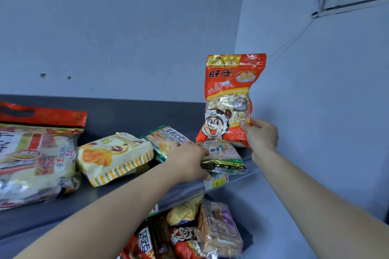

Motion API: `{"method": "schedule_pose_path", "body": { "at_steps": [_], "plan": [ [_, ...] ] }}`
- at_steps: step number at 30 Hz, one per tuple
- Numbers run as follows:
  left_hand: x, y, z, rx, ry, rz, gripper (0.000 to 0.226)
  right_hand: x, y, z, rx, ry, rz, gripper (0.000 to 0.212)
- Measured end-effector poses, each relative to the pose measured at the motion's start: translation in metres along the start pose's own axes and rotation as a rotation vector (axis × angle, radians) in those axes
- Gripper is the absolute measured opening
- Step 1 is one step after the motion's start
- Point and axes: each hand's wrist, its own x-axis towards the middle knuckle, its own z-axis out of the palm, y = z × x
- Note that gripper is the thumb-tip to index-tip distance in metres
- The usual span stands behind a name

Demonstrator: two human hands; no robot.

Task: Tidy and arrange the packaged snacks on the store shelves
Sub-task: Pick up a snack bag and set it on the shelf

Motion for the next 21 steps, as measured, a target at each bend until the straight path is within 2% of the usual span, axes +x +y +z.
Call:
{"method": "schedule_pose_path", "body": {
  "at_steps": [2,4,7,10,14,17,21],
  "plan": [
    [0.011,0.004,0.004,0.110,0.003,0.001,0.059,0.010,0.004,-0.001,-0.004,-0.023,0.006,0.030],
    [0.021,0.007,0.008,0.182,0.058,0.010,0.043,0.021,0.008,-0.003,-0.010,-0.040,0.009,0.030],
    [0.027,0.005,0.011,0.118,0.205,-0.035,0.020,0.031,0.013,-0.003,-0.018,-0.046,0.013,0.027],
    [0.038,-0.007,0.004,-0.081,0.342,-0.216,0.011,0.045,0.018,-0.003,-0.010,-0.012,0.014,0.026],
    [0.049,-0.039,-0.004,-0.479,0.450,-0.462,0.016,0.057,0.019,0.004,0.076,0.054,0.034,0.030],
    [0.050,-0.064,-0.004,-0.781,0.525,-0.618,0.010,0.065,0.020,0.011,0.133,0.065,0.040,0.031],
    [0.046,-0.083,-0.010,-1.003,0.628,-0.761,0.019,0.069,0.022,0.021,0.157,0.048,0.064,0.029]
  ]
}}
